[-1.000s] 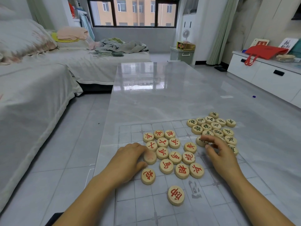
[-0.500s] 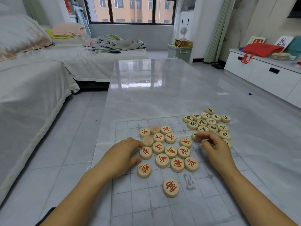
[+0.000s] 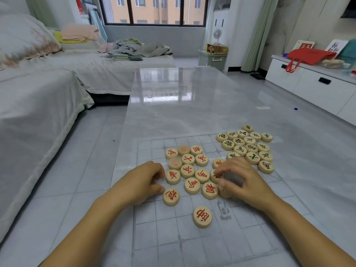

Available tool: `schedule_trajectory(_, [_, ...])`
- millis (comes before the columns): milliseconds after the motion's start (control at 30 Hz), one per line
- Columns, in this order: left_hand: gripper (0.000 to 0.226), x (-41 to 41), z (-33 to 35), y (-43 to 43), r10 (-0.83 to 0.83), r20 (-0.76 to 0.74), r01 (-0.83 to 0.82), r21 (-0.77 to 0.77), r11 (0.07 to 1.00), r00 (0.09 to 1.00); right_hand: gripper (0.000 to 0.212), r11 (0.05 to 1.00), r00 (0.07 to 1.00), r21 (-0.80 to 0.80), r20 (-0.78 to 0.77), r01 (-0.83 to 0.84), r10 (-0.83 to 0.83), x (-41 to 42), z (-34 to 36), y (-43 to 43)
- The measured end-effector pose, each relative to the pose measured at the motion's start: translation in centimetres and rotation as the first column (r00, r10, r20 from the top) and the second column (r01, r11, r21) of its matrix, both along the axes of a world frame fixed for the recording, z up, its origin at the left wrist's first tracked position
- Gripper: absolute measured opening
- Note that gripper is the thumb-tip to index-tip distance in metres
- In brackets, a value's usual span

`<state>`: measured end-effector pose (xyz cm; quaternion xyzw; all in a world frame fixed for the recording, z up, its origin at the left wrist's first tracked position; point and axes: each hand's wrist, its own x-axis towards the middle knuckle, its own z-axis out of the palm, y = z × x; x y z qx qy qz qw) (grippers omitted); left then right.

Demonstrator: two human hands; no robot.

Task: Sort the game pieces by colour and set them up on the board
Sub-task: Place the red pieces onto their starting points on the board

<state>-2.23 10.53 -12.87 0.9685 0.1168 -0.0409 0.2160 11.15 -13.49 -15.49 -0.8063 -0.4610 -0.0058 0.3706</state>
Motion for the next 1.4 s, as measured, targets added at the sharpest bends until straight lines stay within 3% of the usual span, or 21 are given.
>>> schedule_trajectory(100, [0.027,-0.6,0.2,0.8,0.028,-0.035,-0.028,0.000,1.000,0.999,0.054,0.921,0.969,-0.320,0.040,-0.220,0.245,-1.8,1.8,0.6])
schedule_trajectory(167, [0.033,-1.1,0.5,1.9,0.069,-0.058,-0.067,0.030,0.997,0.996,0.057,0.848,0.929,-0.451,0.100,-0.278,0.357,-3.5,1.7,0.9])
schedule_trajectory(367, [0.042,-2.9,0.8,4.6,0.153,-0.115,-0.147,0.057,0.987,0.982,0.037,0.877,0.969,-0.431,0.023,-0.213,0.246,-6.1,1.6,2.3])
schedule_trajectory(467, [0.041,-3.5,0.9,4.8,0.151,-0.097,-0.149,0.030,0.988,0.984,0.035,0.862,0.954,-0.471,0.125,-0.186,0.274,-7.2,2.1,4.1])
schedule_trajectory(567, [0.040,-4.1,0.6,4.9,0.134,-0.085,-0.132,0.031,0.991,0.987,0.039,0.838,0.943,-0.493,0.099,-0.232,0.319,-9.2,2.1,6.0])
schedule_trajectory(667, [0.040,-4.4,0.4,4.9,0.129,-0.070,-0.127,0.040,0.991,0.989,0.042,0.853,0.925,-0.454,0.138,-0.257,0.353,-10.8,1.8,9.3])
schedule_trajectory(800, [0.039,-4.7,0.4,5.1,0.158,-0.051,-0.156,0.028,0.987,0.986,0.040,0.898,0.948,-0.433,0.250,-0.071,0.196,-9.8,1.5,14.8])
schedule_trajectory(900, [0.039,-4.6,0.2,5.0,0.168,-0.031,-0.167,0.031,0.985,0.985,0.043,0.905,0.969,-0.424,0.233,0.026,0.081,-8.3,0.9,17.0])
schedule_trajectory(1067, [0.049,-4.3,0.0,4.4,0.159,-0.013,-0.159,0.035,0.987,0.987,0.062,0.949,0.980,-0.316,0.195,0.019,0.045,-8.0,1.4,14.6])
schedule_trajectory(1200, [0.059,-3.8,-0.4,3.9,0.166,0.005,-0.165,-0.034,0.986,0.986,0.048,0.986,0.985,-0.153,0.167,0.064,-0.038,-6.2,1.8,9.0])
schedule_trajectory(1333, [0.051,-3.3,-0.6,3.8,0.146,0.025,-0.146,-0.008,0.989,0.989,0.024,0.979,0.975,-0.038,0.105,0.202,-0.197,-4.2,0.9,4.5])
schedule_trajectory(1400, [0.048,-3.3,-0.6,3.7,0.145,0.034,-0.145,0.000,0.989,0.989,0.023,0.968,0.967,0.020,0.050,0.250,-0.251,-3.9,0.4,3.7])
